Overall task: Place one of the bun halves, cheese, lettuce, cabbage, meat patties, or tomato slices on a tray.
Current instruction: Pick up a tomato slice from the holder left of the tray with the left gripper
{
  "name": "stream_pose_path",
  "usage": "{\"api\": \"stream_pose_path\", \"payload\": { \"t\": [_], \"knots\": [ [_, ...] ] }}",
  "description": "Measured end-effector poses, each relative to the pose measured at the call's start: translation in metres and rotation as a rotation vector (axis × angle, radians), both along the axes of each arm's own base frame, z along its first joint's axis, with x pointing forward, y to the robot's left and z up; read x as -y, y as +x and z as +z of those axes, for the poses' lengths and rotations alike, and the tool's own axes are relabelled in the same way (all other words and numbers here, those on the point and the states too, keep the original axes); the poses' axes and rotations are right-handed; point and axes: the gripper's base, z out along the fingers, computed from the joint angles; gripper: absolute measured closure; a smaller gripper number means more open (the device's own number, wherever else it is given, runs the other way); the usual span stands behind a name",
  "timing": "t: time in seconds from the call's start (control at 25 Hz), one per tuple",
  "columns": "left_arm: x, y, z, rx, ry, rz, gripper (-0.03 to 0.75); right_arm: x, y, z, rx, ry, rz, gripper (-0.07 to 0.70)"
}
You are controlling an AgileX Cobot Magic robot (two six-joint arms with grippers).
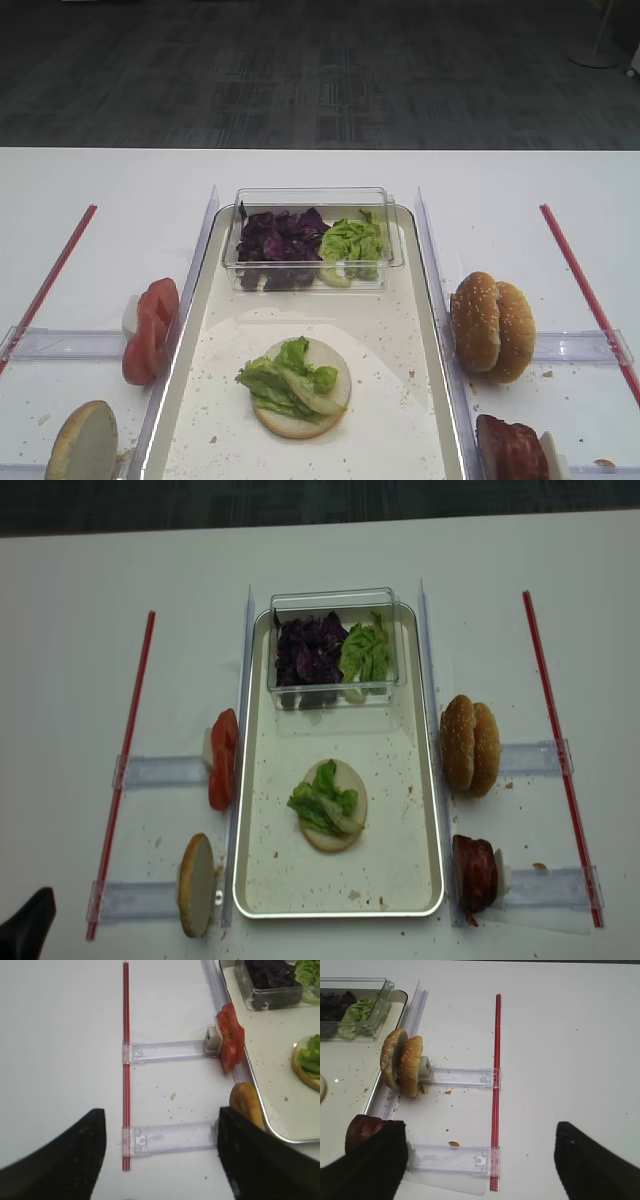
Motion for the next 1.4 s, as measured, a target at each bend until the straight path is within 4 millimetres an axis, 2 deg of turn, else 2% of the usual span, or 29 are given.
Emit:
{"api": "stream_pose_path", "payload": {
  "t": [0.24, 0.44, 0.68, 0.96, 1.2, 1.4],
  "knots": [
    [0.001, 0.039, 0.023, -0.064, 0.004, -0.001, 0.277, 0.000, 0.000, 0.000, 0.000, 0.000, 0.000, 0.016],
    [0.002, 0.084, 0.025, -0.236, 0.010, -0.004, 0.277, 0.000, 0.000, 0.000, 0.000, 0.000, 0.000, 0.016],
    [0.003, 0.146, 0.012, -0.459, 0.013, -0.006, 0.277, 0.000, 0.000, 0.000, 0.000, 0.000, 0.000, 0.016],
    [0.005, 0.215, -0.005, -0.616, 0.025, -0.025, 0.277, 0.000, 0.000, 0.000, 0.000, -0.001, -0.001, 0.016],
    [0.007, 0.263, -0.029, -0.727, 0.009, -0.033, 0.277, 0.000, 0.000, 0.000, 0.000, -0.001, -0.001, 0.016],
    [0.008, 0.293, -0.054, -0.807, 0.013, -0.041, 0.277, 0.000, 0.000, 0.000, 0.000, -0.005, 0.001, 0.016]
  ]
}}
